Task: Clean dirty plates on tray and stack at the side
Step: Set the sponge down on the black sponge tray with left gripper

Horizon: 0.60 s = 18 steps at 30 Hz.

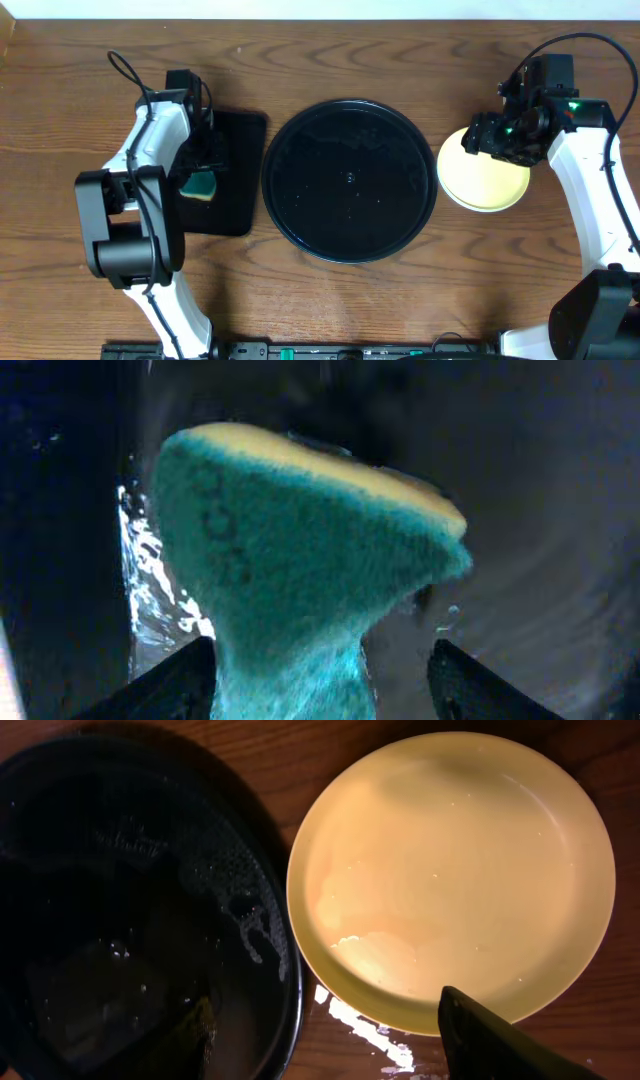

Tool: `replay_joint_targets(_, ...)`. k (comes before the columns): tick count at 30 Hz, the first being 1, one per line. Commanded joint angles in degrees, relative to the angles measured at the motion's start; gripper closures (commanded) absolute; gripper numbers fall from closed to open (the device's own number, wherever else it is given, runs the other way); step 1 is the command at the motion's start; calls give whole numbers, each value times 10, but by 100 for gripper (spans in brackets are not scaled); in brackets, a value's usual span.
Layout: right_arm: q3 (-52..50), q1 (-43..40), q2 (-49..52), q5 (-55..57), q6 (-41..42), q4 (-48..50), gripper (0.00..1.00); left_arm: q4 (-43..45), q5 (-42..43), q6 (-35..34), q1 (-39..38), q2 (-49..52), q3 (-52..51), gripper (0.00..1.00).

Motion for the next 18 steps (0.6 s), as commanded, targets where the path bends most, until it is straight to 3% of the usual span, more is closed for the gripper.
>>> replay_joint_targets(1,10,4,-8,1,-9,-10,31,-10,-1,-18,0,-80,31,27)
replay_joint_targets(12,147,4,-38,3,-41,-116,36,-31,-1,-78,-32,-335,31,21)
replay_joint_targets(13,167,3,-48,3,-51,-128,27,-29,-1,-84,-32,-351,31,19)
replay_joint_targets(14,186,3,-58,3,-62,-138,1,-28,-1,-87,-32,-365,31,19)
replay_joint_targets(18,251,3,-113,3,-73,-191,1,-30,-2,-87,-32,-405,31,18)
